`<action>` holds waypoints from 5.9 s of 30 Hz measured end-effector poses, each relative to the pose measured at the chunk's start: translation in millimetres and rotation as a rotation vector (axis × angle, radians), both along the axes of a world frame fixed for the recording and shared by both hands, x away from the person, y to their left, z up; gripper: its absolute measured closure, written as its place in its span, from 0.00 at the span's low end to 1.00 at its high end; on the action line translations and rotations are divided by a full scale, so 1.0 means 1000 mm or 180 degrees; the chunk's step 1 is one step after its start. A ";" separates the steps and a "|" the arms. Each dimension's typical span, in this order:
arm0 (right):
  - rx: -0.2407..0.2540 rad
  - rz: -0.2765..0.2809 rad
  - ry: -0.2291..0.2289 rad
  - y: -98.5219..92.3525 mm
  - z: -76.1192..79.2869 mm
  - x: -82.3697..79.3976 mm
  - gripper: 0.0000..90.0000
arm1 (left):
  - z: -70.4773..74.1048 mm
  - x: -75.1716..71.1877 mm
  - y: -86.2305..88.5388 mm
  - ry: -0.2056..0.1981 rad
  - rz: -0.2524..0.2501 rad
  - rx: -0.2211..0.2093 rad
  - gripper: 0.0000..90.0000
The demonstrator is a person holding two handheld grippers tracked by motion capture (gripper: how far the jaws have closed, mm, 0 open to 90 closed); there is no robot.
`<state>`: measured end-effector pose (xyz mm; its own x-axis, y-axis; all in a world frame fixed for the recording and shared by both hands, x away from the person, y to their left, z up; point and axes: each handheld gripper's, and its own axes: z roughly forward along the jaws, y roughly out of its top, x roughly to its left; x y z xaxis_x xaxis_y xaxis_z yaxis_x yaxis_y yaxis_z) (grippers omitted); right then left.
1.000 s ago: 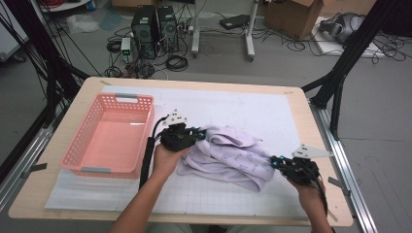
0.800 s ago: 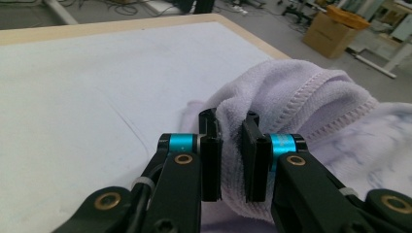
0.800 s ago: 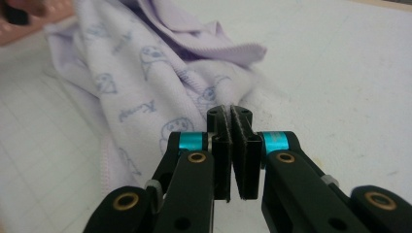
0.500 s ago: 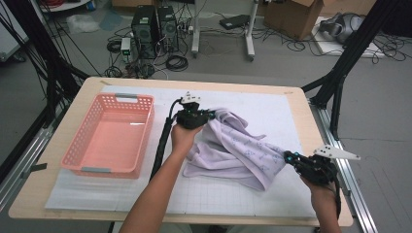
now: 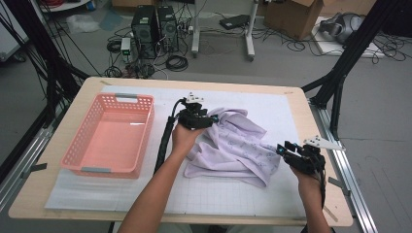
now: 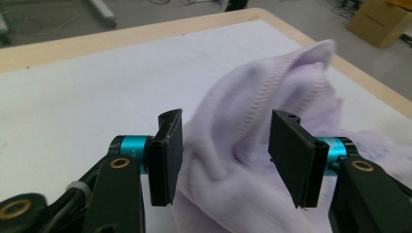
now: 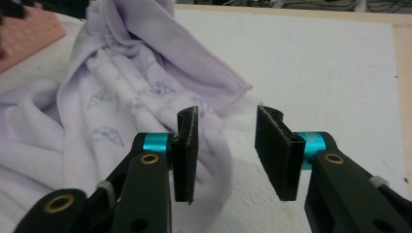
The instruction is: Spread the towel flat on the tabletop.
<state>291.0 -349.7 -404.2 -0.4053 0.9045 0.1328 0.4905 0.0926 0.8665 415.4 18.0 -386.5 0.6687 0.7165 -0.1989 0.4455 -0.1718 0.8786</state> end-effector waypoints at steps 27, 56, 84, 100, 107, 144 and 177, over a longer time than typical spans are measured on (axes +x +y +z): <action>-0.0044 -0.0145 0.0073 -0.024 -0.023 -0.025 0.60 | -0.046 -0.091 -0.122 -0.0082 -0.1508 0.0992 0.47; -0.0061 0.0161 0.0114 0.004 -0.026 -0.011 0.59 | 0.003 -0.042 -0.001 -0.0029 -0.0363 -0.0749 0.83; 0.0090 0.1081 0.0252 0.125 -0.023 0.052 0.93 | -0.002 -0.039 0.041 -0.0070 -0.0175 -0.0782 0.82; -0.0074 0.0527 0.0211 0.039 0.067 0.015 0.94 | -0.022 -0.049 0.019 -0.0038 -0.0077 0.0076 0.75; -0.0275 0.0483 0.0366 0.074 0.058 0.058 0.92 | -0.015 -0.063 0.022 -0.0125 -0.0327 0.0071 0.63; -0.0255 0.0539 0.0285 0.052 0.016 0.034 0.68 | -0.057 -0.112 -0.033 -0.0163 -0.0942 0.0739 0.85; -0.0262 0.1274 0.0353 0.050 -0.016 -0.019 0.94 | -0.027 -0.108 0.054 -0.0112 -0.0443 -0.0299 0.89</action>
<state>272.0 -299.2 -420.6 -0.7140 0.6881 0.1292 0.4917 0.3615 0.7922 307.1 72.0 -413.6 0.7678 0.5959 -0.2353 0.3918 -0.1462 0.9084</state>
